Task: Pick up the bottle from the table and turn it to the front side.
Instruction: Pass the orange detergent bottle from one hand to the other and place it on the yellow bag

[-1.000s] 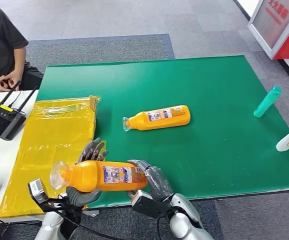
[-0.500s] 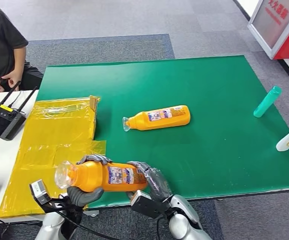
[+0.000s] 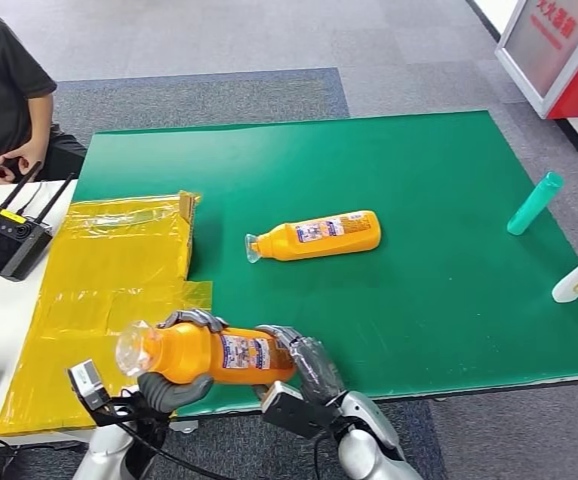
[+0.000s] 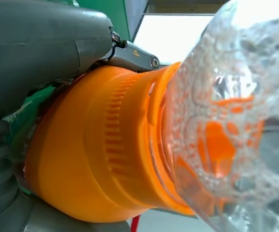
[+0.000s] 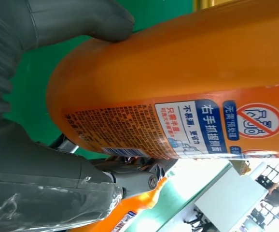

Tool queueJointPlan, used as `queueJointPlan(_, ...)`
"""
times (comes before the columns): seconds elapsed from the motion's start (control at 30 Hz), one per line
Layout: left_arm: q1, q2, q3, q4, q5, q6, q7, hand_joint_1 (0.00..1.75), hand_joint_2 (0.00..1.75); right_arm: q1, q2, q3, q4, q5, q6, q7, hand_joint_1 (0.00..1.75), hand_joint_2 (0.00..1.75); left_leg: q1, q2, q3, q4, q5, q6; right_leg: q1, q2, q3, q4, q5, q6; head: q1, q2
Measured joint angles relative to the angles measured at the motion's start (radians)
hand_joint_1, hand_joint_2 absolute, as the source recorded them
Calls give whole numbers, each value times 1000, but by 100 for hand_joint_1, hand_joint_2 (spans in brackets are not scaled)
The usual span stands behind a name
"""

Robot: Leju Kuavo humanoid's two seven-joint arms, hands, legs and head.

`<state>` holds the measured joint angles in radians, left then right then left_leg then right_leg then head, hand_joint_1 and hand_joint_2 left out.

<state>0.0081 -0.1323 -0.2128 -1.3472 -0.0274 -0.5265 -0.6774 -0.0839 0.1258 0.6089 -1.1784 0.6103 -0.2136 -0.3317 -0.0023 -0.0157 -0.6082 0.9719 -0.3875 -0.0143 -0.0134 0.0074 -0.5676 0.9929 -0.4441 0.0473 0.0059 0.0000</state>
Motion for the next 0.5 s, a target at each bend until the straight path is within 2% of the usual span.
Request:
queueJointPlan(0.27, 0, 30, -64, -67, -294, 368, 8, 175, 175, 20, 0, -27, -42, 10, -28, 17, 0, 175, 0, 0, 0, 0, 0, 0, 0, 0, -1, 0, 1, -1, 0, 0)
queueJointPlan(0.5, -4, 82, -81, -200, -547, 625, 121, 175, 175, 55, -1, -71, -111, 38, -30, 40, 0, 175, 1, 1, 0, 0, 0, 0, 1, 1, -1, 0, 1, -1, 0, 0)
